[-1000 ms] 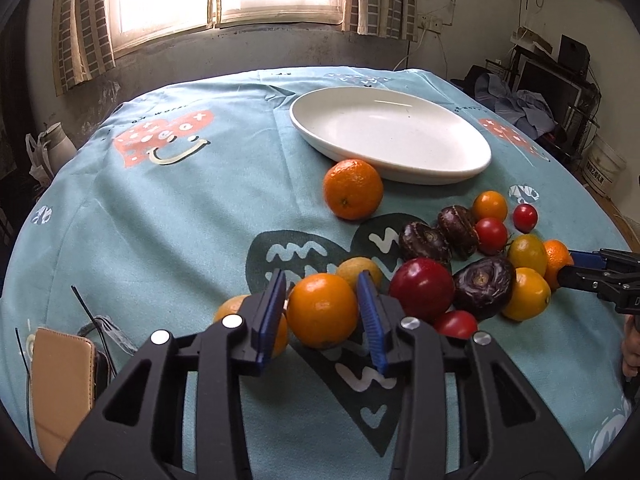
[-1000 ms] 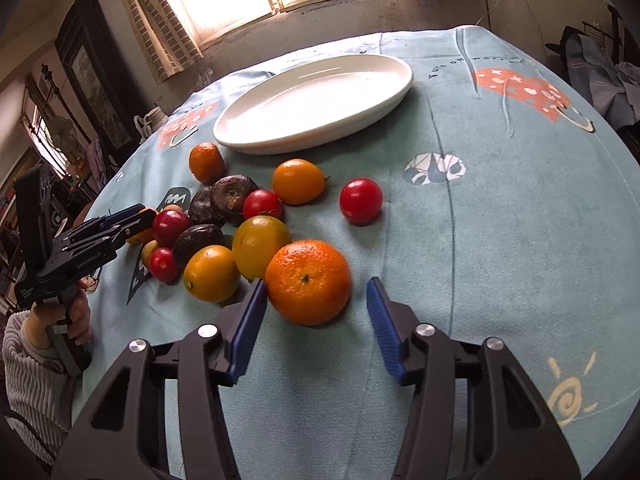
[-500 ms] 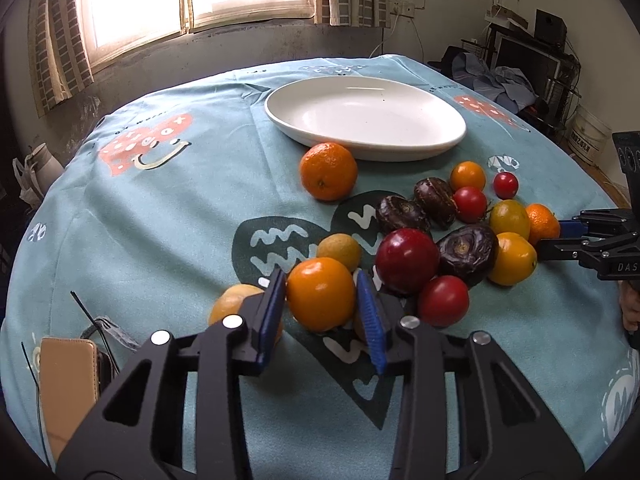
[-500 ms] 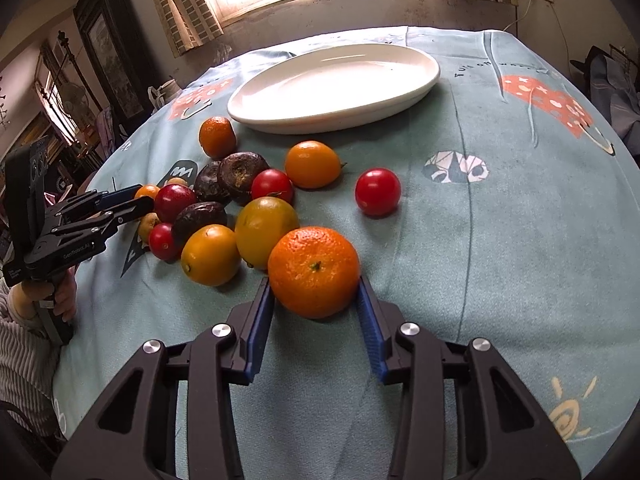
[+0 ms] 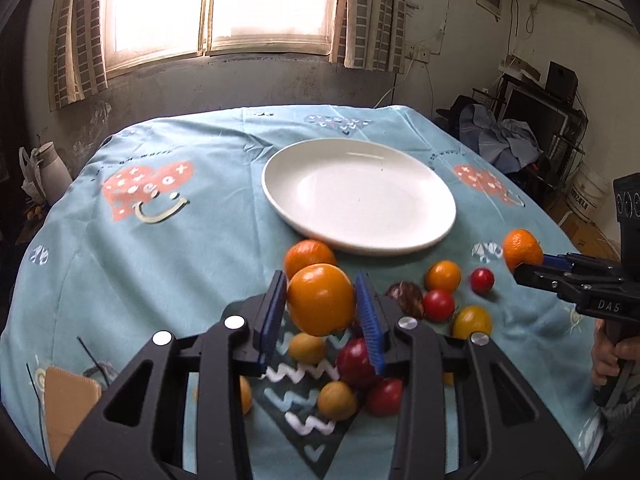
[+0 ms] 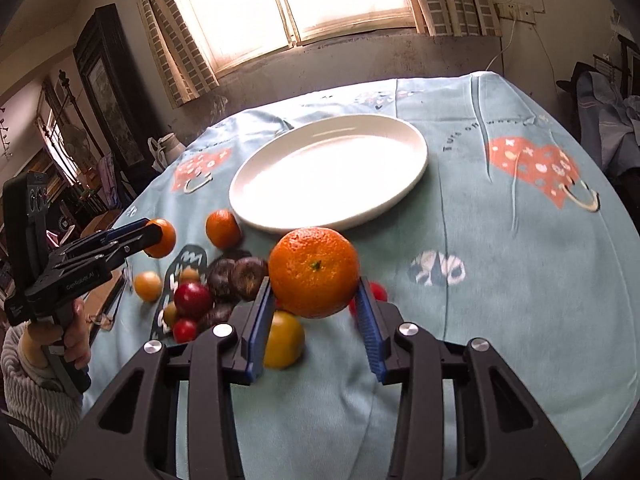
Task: Organize fruits
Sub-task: 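Place the mandarin on the white plate with the right tool while the left tool carries the orange there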
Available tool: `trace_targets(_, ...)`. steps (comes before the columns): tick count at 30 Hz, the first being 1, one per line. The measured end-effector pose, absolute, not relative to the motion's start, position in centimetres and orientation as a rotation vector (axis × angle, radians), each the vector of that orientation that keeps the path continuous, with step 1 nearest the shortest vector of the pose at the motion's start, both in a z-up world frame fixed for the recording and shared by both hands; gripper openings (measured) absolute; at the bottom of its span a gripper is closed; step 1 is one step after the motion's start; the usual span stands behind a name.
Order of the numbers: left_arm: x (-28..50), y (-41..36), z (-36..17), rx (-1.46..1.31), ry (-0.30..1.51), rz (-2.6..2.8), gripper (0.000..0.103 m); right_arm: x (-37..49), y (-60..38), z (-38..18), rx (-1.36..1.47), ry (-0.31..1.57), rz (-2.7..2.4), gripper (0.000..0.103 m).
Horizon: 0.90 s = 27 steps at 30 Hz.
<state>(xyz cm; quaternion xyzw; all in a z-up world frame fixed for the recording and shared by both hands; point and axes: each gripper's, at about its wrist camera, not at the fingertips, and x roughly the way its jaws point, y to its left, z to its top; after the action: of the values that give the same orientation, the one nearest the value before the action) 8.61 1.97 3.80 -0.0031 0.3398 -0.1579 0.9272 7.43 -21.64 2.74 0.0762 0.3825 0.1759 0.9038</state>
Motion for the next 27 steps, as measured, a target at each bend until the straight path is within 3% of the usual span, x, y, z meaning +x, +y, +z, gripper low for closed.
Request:
trace_targets(3, 11.5, -0.7, 4.1, -0.009, 0.694, -0.318, 0.032, 10.8, -19.9, 3.4, 0.109, 0.759, 0.308, 0.041)
trace_targets(10, 17.5, -3.5, 1.8, -0.049, 0.765, -0.317, 0.033, 16.4, -18.3, 1.0, 0.101, 0.746, 0.273, 0.044)
trace_targets(11, 17.8, -3.7, 1.5, -0.043, 0.764, -0.314, 0.041, 16.8, -18.5, 0.8, 0.11, 0.753, 0.272, 0.048)
trace_targets(12, 17.8, -3.7, 1.4, -0.048, 0.753, -0.312, 0.052, 16.9, -18.8, 0.7, 0.115, 0.749, 0.269, 0.058)
trace_targets(13, 17.7, -3.4, 1.2, -0.054, 0.743, -0.301, 0.056, 16.7, -19.1, 0.9, 0.114, 0.726, 0.264, 0.065)
trace_targets(14, 17.8, -3.1, 1.3, -0.062, 0.743, -0.301, 0.065, 16.3, -19.3, 1.2, 0.108, 0.7, 0.264, 0.065)
trace_targets(27, 11.9, 4.8, 2.3, -0.19, 0.687, -0.189, 0.078, 10.0, -23.4, 4.7, 0.148, 0.588, 0.238, 0.066)
